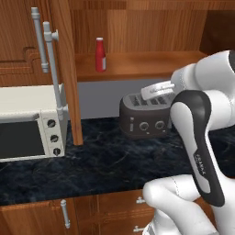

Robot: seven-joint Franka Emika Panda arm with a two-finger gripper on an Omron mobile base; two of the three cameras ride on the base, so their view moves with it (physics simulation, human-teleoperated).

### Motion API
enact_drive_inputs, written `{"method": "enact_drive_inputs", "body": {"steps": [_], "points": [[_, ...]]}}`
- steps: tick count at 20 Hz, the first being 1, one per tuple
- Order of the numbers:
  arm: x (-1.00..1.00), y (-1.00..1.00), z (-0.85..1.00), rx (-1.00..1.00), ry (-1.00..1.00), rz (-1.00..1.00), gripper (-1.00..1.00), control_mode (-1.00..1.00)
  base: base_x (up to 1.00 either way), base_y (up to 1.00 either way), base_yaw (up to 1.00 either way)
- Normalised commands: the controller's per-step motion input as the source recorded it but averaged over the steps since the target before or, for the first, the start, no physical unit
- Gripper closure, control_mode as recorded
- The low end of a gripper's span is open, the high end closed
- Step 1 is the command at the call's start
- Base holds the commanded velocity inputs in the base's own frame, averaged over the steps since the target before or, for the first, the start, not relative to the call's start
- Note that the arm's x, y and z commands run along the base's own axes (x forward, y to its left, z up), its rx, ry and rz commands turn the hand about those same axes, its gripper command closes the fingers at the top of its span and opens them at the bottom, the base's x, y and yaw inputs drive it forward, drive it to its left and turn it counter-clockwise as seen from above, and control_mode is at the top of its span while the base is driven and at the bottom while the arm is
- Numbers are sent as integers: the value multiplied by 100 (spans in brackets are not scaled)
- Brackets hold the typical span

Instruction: Move the ketchup and ketchup from the cabinet to the dining counter.

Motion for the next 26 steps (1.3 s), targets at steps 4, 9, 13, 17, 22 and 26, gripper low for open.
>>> {"method": "enact_drive_inputs", "body": {"steps": [4,9,13,17,22,26], "points": [[22,0,18,8,-9,0,-100,-100,0,0,0],[27,0,29,8,-2,0,-100,-100,0,0,0],[36,5,23,5,0,1,-100,-100,0,0,0],[40,13,11,1,0,2,-100,-100,0,0,0],[36,26,2,0,0,1,-100,-100,0,0,0],[40,34,0,0,1,4,-100,-100,0,0,0]]}}
